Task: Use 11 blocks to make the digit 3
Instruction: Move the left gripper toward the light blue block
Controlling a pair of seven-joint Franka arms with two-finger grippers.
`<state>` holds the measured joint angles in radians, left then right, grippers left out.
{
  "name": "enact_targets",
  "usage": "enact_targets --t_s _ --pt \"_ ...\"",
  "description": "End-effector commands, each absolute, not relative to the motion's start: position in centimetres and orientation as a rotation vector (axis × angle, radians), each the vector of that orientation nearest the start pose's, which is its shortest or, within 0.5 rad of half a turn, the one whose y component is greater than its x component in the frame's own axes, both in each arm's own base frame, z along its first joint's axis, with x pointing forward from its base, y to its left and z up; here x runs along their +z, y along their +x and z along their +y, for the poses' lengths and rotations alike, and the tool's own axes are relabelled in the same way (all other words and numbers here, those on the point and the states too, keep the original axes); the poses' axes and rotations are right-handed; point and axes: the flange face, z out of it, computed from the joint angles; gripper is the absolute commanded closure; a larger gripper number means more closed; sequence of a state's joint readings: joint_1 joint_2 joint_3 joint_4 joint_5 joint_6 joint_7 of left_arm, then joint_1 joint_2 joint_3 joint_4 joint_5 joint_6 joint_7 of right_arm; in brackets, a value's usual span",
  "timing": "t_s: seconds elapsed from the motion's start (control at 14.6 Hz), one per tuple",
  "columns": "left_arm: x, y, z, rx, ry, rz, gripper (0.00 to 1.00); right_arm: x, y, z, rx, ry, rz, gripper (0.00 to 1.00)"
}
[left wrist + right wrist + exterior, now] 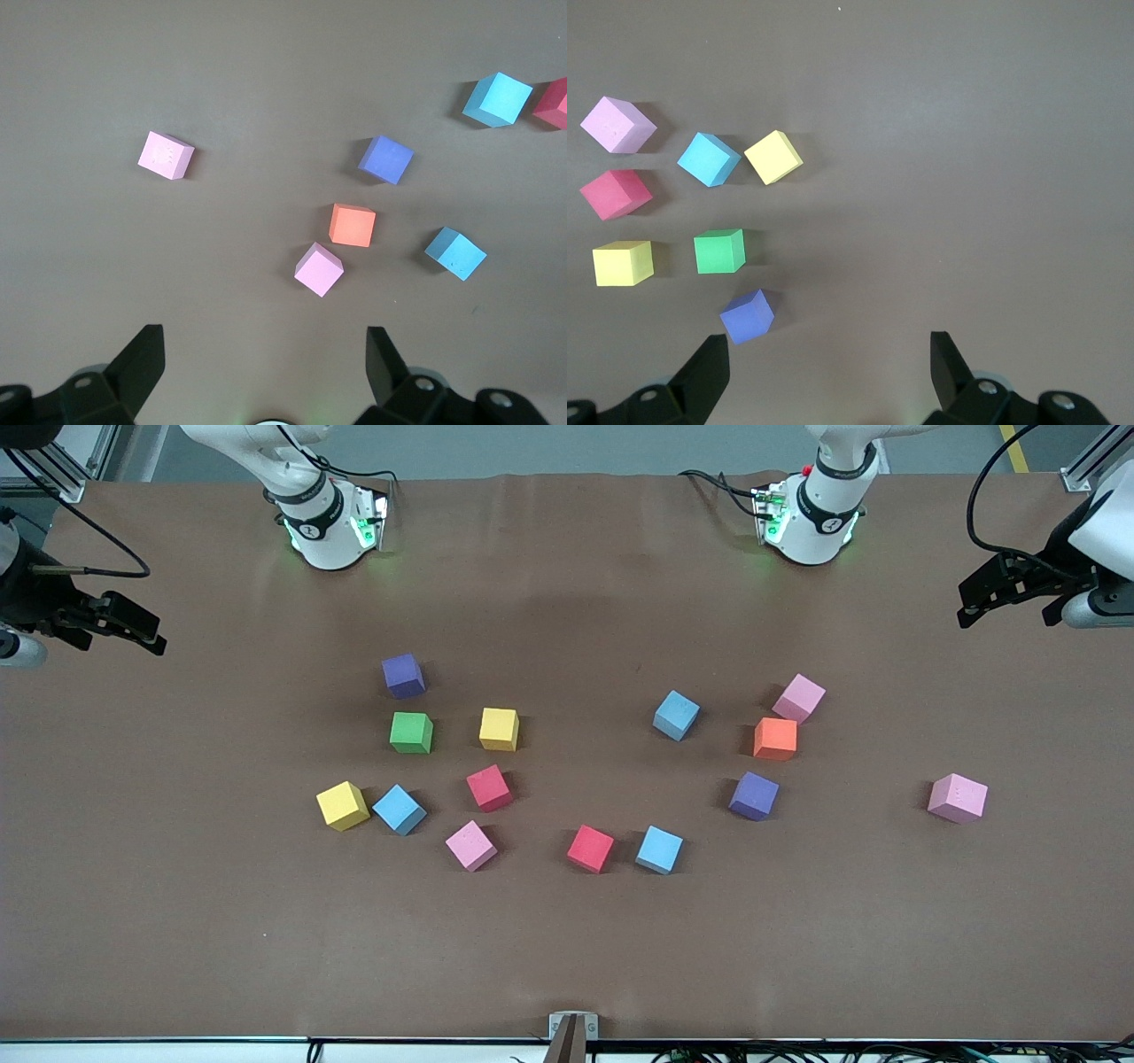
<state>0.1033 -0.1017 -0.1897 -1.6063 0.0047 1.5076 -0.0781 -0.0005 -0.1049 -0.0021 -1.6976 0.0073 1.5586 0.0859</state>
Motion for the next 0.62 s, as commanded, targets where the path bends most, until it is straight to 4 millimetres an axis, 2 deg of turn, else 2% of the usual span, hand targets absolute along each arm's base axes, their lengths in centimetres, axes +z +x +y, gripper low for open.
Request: enact_targets --t_s 0.0,0.27,0.41,0.55 --pt "66.1 51.4 -5.0 0.003 -3.100 0.043 0.00 62.1 50.0 -0.5 0.012 -3.150 0.153 0.00" --pt "66.4 51.5 -5.0 -0.007 -3.101 0.031 0.00 62.9 49.5 -0.5 0.011 -3.150 0.151 0.00" --pt "65.1 52.4 -5.4 0.031 -3.106 0.051 0.00 64.0 49.2 -0.5 0.014 -3.151 0.149 0.00" --pt "63.0 52.3 -7.2 0.101 -3.107 0.057 0.00 64.4 49.1 -0.4 0.021 -3.152 0.149 0.00"
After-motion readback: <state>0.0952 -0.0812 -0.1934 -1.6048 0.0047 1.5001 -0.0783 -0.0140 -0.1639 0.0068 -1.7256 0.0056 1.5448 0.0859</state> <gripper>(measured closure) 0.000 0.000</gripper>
